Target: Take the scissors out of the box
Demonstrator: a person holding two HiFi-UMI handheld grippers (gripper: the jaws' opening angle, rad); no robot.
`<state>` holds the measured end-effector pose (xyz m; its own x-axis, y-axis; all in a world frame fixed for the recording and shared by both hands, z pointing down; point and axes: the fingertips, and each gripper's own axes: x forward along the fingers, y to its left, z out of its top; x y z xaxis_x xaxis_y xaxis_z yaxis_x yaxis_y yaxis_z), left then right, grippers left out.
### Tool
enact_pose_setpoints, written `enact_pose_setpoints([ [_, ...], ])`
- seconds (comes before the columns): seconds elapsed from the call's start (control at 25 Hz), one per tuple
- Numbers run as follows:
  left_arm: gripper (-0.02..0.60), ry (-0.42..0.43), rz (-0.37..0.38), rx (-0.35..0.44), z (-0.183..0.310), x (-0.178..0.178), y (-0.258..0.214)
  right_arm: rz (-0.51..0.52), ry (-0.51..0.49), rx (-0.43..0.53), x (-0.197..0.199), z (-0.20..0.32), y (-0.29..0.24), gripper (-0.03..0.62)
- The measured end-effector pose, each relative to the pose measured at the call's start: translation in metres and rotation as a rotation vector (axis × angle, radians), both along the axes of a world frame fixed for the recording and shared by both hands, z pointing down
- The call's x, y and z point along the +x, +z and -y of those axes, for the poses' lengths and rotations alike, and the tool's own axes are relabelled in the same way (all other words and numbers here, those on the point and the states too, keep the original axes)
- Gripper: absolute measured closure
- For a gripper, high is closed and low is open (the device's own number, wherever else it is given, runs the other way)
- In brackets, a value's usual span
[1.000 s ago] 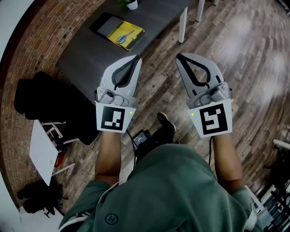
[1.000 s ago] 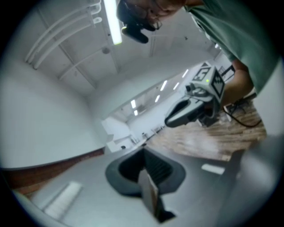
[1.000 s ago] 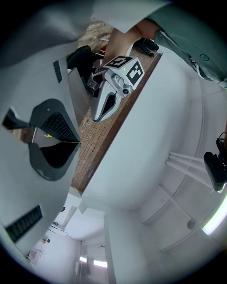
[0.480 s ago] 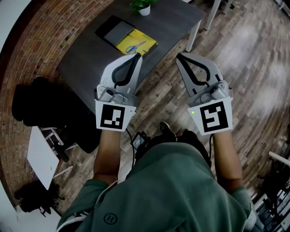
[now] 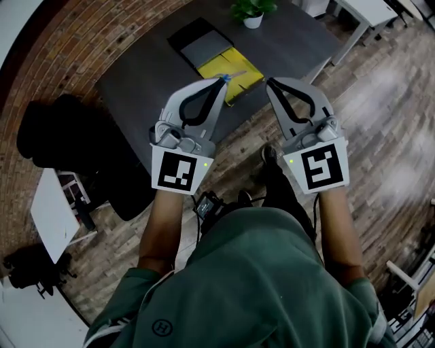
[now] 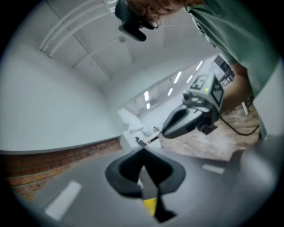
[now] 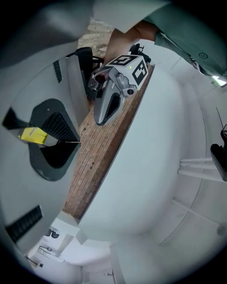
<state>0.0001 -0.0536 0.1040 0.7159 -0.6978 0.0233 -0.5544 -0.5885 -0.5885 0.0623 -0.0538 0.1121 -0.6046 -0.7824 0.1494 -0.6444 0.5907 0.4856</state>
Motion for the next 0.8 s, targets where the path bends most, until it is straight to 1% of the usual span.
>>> enact_pose_setpoints([
  [0.12, 0.583, -0.053, 0.007, -0.015, 0.026, -0.006, 0.010, -0.001, -0.065, -0.019, -0.010, 0.031, 0.013, 0.586],
  [0.28, 0.581, -0.107, -0.002, -0.043, 0.068, -0.008, 0.026, -0.007, -0.127, -0.058, -0.013, 0.079, 0.032, 0.586],
  [0.52, 0.581, -0.205, -0.035, -0.118, 0.128, -0.006, 0.064, -0.041, -0.247, -0.161, -0.016, 0.143, 0.076, 0.586],
  [0.68, 0.581, -0.275, -0.052, -0.182, 0.153, -0.012, 0.096, -0.062, -0.337, -0.232, -0.029, 0.172, 0.112, 0.585],
  [0.8, 0.581, -0.312, -0.058, -0.215, 0.169, -0.016, 0.119, -0.079, -0.392, -0.270, -0.038, 0.192, 0.139, 0.585],
])
